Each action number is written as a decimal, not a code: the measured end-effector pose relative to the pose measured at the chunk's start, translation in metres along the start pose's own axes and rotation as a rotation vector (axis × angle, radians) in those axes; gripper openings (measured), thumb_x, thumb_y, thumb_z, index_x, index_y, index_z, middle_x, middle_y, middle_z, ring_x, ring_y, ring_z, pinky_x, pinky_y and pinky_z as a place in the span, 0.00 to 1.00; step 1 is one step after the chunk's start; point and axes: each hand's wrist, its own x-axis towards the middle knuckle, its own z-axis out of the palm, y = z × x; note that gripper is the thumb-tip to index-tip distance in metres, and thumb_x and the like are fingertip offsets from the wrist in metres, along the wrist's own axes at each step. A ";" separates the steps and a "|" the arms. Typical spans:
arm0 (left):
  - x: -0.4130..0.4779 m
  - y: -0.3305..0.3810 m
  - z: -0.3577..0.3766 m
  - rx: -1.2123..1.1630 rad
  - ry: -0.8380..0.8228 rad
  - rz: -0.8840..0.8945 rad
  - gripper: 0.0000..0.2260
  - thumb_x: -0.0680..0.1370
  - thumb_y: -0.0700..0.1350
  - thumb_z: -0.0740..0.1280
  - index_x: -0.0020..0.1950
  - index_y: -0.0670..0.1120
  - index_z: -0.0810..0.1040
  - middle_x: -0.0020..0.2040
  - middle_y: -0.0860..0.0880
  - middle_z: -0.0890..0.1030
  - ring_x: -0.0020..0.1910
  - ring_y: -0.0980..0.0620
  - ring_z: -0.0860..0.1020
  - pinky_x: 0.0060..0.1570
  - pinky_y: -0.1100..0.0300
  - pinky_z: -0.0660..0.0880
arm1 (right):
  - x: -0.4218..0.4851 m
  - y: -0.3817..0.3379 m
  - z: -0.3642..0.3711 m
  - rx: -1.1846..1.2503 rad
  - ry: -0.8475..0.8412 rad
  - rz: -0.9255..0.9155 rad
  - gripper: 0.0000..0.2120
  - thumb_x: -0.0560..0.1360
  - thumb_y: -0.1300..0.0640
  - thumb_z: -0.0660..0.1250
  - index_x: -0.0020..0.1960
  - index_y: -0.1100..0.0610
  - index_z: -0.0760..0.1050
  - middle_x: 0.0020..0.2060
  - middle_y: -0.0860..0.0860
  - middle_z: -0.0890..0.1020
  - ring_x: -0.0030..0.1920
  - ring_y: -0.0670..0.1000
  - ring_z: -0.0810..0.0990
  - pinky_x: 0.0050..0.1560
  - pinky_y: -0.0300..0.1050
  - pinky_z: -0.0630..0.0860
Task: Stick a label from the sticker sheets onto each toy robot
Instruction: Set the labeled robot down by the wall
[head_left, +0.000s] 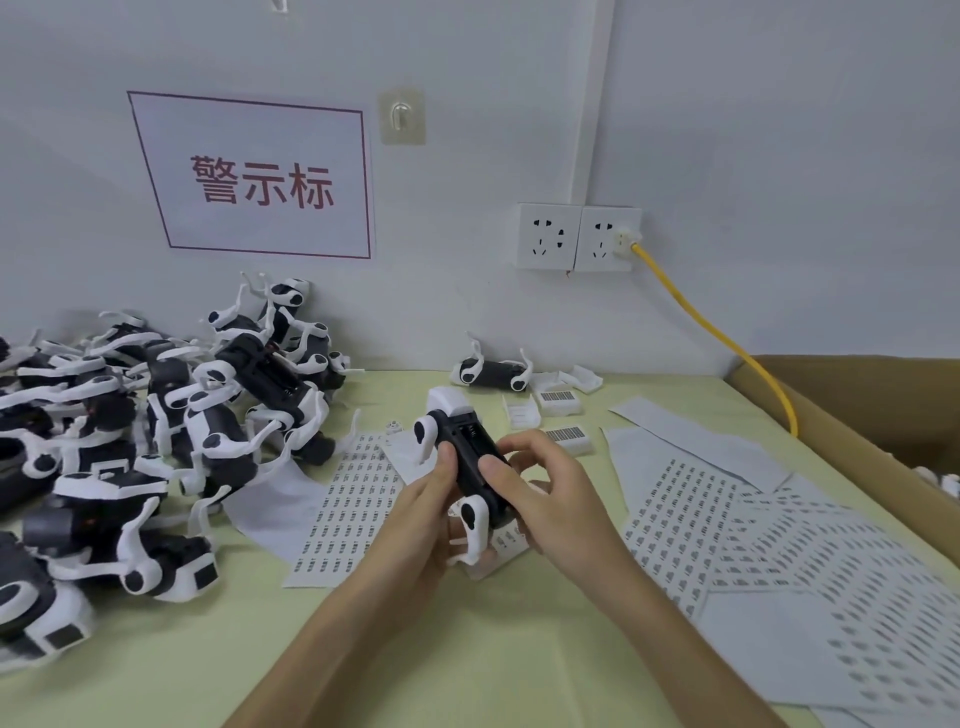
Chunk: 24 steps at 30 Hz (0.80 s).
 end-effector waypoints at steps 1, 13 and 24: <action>0.000 0.001 0.000 -0.017 0.014 -0.007 0.27 0.77 0.68 0.59 0.62 0.52 0.85 0.55 0.44 0.87 0.52 0.46 0.86 0.43 0.56 0.81 | 0.000 -0.002 -0.001 0.037 -0.004 0.007 0.01 0.79 0.48 0.70 0.49 0.43 0.79 0.42 0.46 0.80 0.31 0.43 0.76 0.31 0.35 0.68; 0.007 -0.002 -0.009 -0.259 0.023 -0.026 0.28 0.81 0.66 0.56 0.69 0.50 0.80 0.38 0.50 0.80 0.26 0.57 0.67 0.23 0.65 0.67 | -0.003 -0.011 -0.009 0.595 -0.071 0.082 0.10 0.75 0.61 0.70 0.56 0.59 0.81 0.46 0.54 0.84 0.37 0.55 0.83 0.41 0.44 0.79; 0.017 -0.011 -0.019 -0.295 0.038 0.005 0.26 0.80 0.66 0.56 0.69 0.52 0.77 0.39 0.50 0.83 0.24 0.58 0.67 0.20 0.65 0.69 | 0.000 -0.015 -0.023 0.857 -0.050 0.010 0.11 0.74 0.60 0.65 0.52 0.54 0.84 0.60 0.55 0.83 0.62 0.57 0.83 0.59 0.52 0.74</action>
